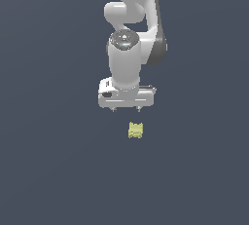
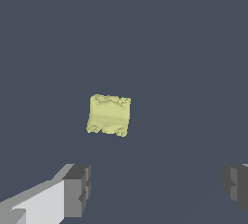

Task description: Pick up the object and move it to a goal position.

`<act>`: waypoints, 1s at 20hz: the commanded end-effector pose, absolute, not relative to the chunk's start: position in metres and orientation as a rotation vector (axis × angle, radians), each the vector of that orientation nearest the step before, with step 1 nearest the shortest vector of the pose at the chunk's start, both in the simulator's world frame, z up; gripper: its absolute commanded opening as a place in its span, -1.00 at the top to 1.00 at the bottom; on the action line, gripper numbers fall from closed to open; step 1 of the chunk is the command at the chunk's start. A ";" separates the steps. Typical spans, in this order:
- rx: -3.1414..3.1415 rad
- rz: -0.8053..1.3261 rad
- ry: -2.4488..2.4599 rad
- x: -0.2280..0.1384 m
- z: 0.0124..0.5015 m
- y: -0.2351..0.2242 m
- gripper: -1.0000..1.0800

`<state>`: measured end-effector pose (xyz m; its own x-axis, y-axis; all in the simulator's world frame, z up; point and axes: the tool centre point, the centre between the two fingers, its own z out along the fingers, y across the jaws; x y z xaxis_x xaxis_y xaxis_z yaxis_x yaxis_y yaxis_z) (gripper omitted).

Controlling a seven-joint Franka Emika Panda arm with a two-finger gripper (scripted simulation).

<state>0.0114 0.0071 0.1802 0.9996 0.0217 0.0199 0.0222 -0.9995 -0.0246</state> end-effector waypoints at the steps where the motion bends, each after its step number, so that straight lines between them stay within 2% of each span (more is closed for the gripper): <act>1: -3.116 -0.031 -0.034 0.011 0.180 0.007 -0.92; 11: -3.078 -0.059 -0.039 0.019 0.187 0.033 -0.92; 20: -3.081 -0.057 -0.077 0.019 0.185 0.033 -0.92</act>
<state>0.0191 0.0323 0.1858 0.9985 0.0399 0.0387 0.0422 -0.9973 -0.0594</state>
